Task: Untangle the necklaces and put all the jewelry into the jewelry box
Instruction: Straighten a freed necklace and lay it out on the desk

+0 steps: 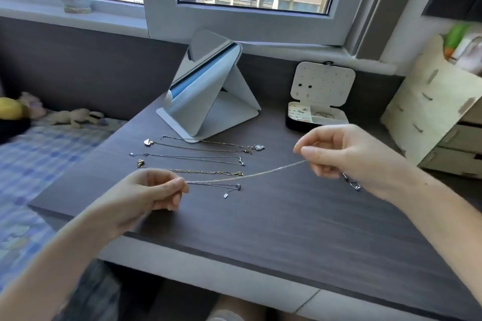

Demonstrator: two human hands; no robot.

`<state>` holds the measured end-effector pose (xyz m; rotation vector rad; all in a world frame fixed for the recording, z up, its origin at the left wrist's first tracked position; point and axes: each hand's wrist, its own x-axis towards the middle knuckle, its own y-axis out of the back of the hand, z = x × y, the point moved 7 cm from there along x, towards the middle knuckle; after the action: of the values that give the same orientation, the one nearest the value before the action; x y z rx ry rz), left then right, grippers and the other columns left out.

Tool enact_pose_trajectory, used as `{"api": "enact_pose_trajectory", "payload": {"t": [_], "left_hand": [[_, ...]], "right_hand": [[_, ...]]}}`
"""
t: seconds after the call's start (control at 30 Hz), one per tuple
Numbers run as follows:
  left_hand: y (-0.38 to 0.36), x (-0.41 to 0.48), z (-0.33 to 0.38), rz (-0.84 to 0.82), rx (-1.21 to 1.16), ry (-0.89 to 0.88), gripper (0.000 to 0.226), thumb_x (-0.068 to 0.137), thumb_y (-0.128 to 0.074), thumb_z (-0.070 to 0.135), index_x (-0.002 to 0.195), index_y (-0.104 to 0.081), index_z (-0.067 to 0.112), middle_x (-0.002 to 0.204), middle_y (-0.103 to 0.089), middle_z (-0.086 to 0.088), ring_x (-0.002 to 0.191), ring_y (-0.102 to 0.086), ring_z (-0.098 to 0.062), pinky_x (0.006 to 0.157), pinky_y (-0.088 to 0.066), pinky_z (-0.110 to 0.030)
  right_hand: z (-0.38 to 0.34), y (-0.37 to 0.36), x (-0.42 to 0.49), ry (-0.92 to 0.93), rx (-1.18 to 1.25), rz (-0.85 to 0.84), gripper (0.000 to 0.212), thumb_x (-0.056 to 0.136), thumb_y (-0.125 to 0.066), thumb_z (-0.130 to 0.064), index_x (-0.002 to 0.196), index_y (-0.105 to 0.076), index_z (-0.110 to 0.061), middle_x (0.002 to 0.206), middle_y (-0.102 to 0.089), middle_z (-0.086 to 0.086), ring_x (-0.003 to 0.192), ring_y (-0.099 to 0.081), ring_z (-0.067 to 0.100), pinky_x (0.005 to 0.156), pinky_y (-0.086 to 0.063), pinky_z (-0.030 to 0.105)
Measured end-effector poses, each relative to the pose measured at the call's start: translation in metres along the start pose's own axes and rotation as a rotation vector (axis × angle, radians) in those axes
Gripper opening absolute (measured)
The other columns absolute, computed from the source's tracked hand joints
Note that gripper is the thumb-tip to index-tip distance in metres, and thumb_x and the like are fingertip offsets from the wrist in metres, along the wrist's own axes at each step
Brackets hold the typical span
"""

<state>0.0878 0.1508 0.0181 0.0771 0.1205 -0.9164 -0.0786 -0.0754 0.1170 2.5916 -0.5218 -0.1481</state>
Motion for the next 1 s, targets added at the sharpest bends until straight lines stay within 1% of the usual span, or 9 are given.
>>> {"api": "enact_pose_trajectory", "payload": {"t": [0.03, 0.1, 0.17, 0.3, 0.47, 0.6, 0.73, 0.87, 1.0], "left_hand": [[0.017, -0.006, 0.002, 0.094, 0.078, -0.013, 0.045, 0.057, -0.084, 0.048, 0.070, -0.073, 0.006, 0.062, -0.062, -0.009, 0.058, -0.057, -0.014, 0.058, -0.051, -0.017], [0.048, -0.014, 0.007, 0.268, 0.280, -0.044, 0.013, 0.078, -0.074, 0.018, 0.071, -0.073, 0.008, 0.063, -0.068, -0.009, 0.055, -0.058, -0.012, 0.056, -0.049, -0.013], [0.072, -0.019, 0.008, 0.358, 0.476, -0.043, 0.015, 0.083, -0.068, 0.006, 0.071, -0.073, 0.012, 0.063, -0.070, -0.006, 0.052, -0.058, -0.009, 0.056, -0.048, -0.014], [0.091, -0.018, 0.012, 0.421, 0.791, -0.054, 0.019, 0.081, -0.072, 0.009, 0.067, -0.072, 0.022, 0.060, -0.068, 0.005, 0.055, -0.059, -0.004, 0.060, -0.045, -0.019], [0.093, -0.008, 0.020, 0.456, 1.027, -0.033, 0.025, 0.078, -0.073, 0.014, 0.063, -0.063, 0.031, 0.070, -0.063, 0.009, 0.068, -0.058, -0.011, 0.061, -0.043, -0.028], [0.089, -0.002, 0.020, 0.438, 1.116, 0.005, 0.021, 0.078, -0.074, 0.023, 0.068, -0.060, 0.036, 0.084, -0.060, 0.006, 0.082, -0.057, -0.017, 0.073, -0.046, -0.034], [0.069, 0.006, 0.038, 0.457, 1.153, -0.102, 0.008, 0.082, -0.069, 0.024, 0.079, -0.065, 0.030, 0.097, -0.056, 0.001, 0.097, -0.053, -0.022, 0.076, -0.040, -0.035], [0.028, 0.022, 0.060, 0.425, 1.072, -0.254, 0.009, 0.085, -0.066, 0.019, 0.080, -0.067, 0.026, 0.094, -0.058, 0.002, 0.092, -0.053, -0.017, 0.070, -0.035, -0.032], [-0.030, 0.045, 0.073, 0.312, 0.979, -0.419, 0.010, 0.082, -0.068, 0.011, 0.078, -0.071, 0.019, 0.088, -0.061, 0.001, 0.084, -0.058, -0.016, 0.073, -0.043, -0.032]], "right_hand": [[0.007, -0.019, -0.001, -0.028, -0.055, -0.069, 0.007, 0.090, -0.060, -0.010, 0.089, -0.067, -0.011, 0.059, -0.061, 0.003, 0.051, -0.045, 0.010, 0.049, -0.037, 0.021], [0.018, -0.050, 0.000, -0.044, -0.143, -0.148, 0.006, 0.089, -0.060, -0.012, 0.087, -0.065, -0.014, 0.067, -0.068, 0.004, 0.050, -0.046, 0.008, 0.050, -0.038, 0.021], [0.025, -0.073, 0.005, -0.006, -0.249, -0.153, 0.005, 0.085, -0.063, -0.012, 0.081, -0.064, -0.014, 0.069, -0.069, 0.002, 0.048, -0.048, 0.001, 0.049, -0.037, 0.015], [0.031, -0.105, 0.013, 0.112, -0.493, -0.087, 0.013, 0.082, -0.067, -0.018, 0.071, -0.061, -0.023, 0.069, -0.060, -0.010, 0.060, -0.052, -0.001, 0.059, -0.037, 0.011], [0.034, -0.117, 0.018, 0.204, -0.597, -0.054, 0.008, 0.084, -0.066, -0.026, 0.077, -0.062, -0.027, 0.078, -0.053, -0.011, 0.066, -0.047, 0.001, 0.062, -0.032, 0.010], [0.031, -0.111, 0.014, 0.261, -0.646, -0.008, 0.007, 0.085, -0.065, -0.034, 0.085, -0.068, -0.027, 0.080, -0.052, -0.009, 0.068, -0.047, 0.008, 0.067, -0.037, 0.024], [0.035, -0.091, 0.008, 0.288, -0.608, 0.089, 0.008, 0.083, -0.067, -0.033, 0.087, -0.069, -0.027, 0.078, -0.052, -0.010, 0.065, -0.043, 0.004, 0.065, -0.039, 0.025], [0.055, -0.048, 0.003, 0.232, -0.593, 0.254, 0.004, 0.082, -0.069, -0.022, 0.078, -0.069, -0.024, 0.070, -0.050, -0.016, 0.062, -0.044, -0.006, 0.062, -0.034, 0.020], [0.085, 0.008, -0.007, 0.083, -0.597, 0.466, 0.007, 0.081, -0.069, -0.017, 0.075, -0.071, -0.021, 0.070, -0.056, -0.013, 0.061, -0.048, -0.001, 0.058, -0.031, 0.016]]}}
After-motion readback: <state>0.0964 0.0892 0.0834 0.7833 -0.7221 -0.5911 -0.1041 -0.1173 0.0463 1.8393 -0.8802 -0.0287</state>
